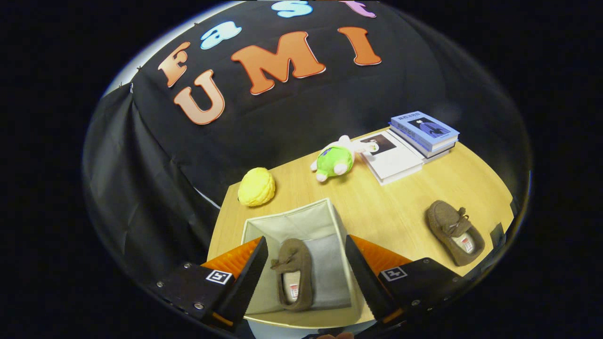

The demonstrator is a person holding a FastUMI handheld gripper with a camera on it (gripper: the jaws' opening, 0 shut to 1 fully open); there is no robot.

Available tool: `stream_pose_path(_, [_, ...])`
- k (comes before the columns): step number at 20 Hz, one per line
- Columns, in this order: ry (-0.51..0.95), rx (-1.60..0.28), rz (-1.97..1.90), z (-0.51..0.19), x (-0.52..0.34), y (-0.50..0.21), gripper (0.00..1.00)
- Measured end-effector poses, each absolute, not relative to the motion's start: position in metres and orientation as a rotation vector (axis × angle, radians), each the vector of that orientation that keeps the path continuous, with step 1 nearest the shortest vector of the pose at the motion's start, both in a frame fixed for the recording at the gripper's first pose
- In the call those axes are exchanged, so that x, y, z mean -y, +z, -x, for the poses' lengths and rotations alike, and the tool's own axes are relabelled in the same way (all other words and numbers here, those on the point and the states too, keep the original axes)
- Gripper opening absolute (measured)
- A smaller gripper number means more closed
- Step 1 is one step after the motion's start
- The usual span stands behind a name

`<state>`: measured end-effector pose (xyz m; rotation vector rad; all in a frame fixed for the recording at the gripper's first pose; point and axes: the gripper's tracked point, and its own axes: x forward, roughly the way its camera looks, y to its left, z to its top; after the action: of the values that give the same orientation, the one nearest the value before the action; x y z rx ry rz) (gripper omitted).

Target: Open the storage box then place both shoes into the box .Put the left shoe in first, then the right shoe, with the right side of both shoes facing outward in a uniform manner.

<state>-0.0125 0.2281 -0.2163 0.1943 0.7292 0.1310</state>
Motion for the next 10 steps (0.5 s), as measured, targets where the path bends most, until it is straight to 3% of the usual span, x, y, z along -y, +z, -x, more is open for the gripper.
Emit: stream_pose_path(10, [-0.104, -0.673, -0.128, -0.014, -0.037, -0.223, 0.98])
